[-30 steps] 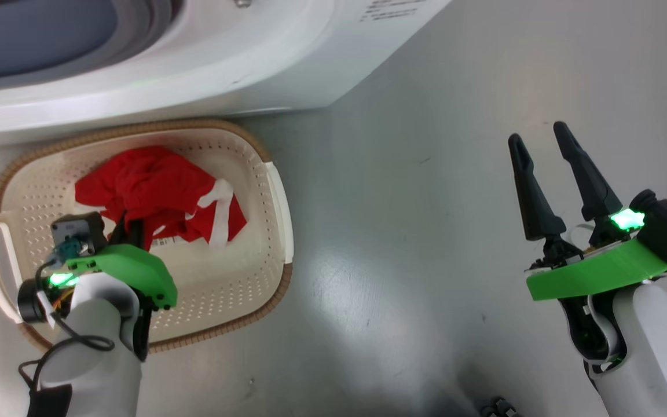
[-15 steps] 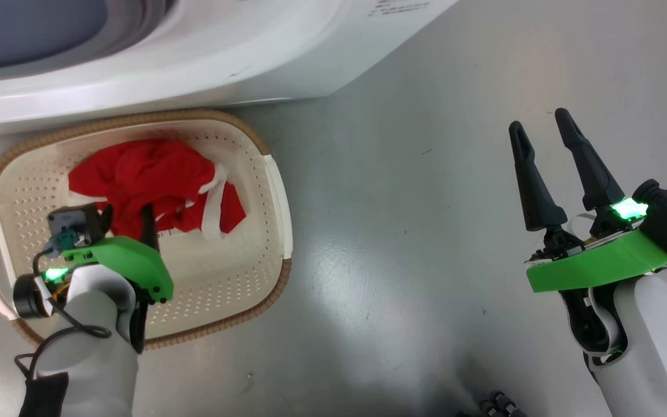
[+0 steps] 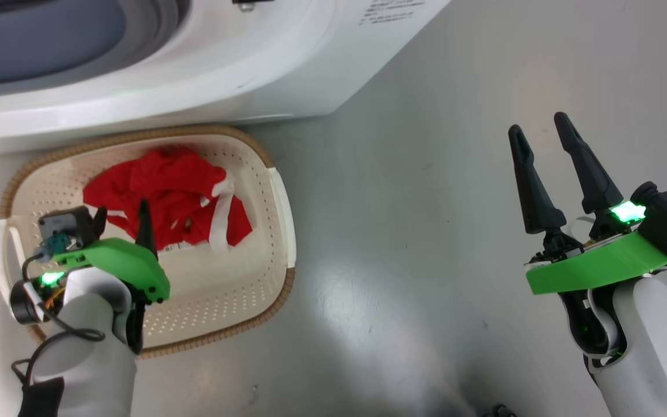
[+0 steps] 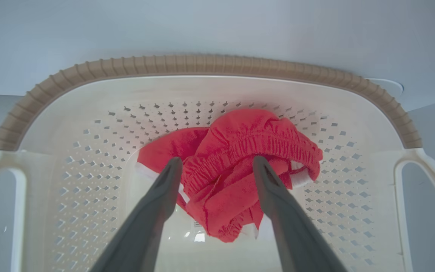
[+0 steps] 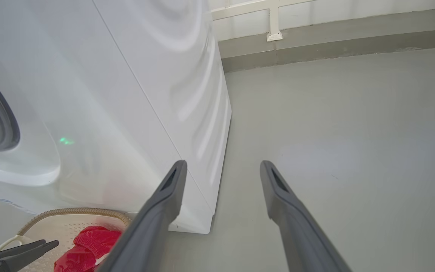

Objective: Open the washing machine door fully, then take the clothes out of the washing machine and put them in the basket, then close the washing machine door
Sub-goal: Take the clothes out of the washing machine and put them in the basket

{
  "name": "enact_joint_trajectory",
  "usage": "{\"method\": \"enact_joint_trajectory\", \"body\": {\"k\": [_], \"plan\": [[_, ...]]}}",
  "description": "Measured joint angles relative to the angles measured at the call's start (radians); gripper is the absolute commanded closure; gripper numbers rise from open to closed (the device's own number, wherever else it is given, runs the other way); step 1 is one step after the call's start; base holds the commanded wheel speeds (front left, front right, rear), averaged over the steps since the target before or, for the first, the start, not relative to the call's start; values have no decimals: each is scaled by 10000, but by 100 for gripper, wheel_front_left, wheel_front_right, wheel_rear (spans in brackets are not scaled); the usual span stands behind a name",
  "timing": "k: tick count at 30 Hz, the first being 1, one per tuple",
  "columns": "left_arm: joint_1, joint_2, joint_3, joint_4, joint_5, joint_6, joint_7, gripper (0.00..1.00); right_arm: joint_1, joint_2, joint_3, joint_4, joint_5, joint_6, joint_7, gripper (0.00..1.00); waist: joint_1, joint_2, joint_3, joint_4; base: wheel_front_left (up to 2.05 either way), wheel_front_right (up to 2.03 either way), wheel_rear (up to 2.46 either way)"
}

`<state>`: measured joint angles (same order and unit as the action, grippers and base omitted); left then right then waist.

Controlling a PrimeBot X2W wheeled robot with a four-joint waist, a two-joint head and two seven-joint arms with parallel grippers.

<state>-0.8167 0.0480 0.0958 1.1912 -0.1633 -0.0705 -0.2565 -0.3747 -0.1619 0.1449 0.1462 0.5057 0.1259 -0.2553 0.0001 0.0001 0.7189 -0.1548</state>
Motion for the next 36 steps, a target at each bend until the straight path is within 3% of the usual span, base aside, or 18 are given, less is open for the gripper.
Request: {"method": "enact_joint_trajectory", "body": {"k": [36], "plan": [[3680, -196, 263, -4416, -132, -533, 0, 0, 1788, -320, -10, 504, 0, 0, 0, 0, -1, 0, -3581, 515, 0, 0, 0]]}}
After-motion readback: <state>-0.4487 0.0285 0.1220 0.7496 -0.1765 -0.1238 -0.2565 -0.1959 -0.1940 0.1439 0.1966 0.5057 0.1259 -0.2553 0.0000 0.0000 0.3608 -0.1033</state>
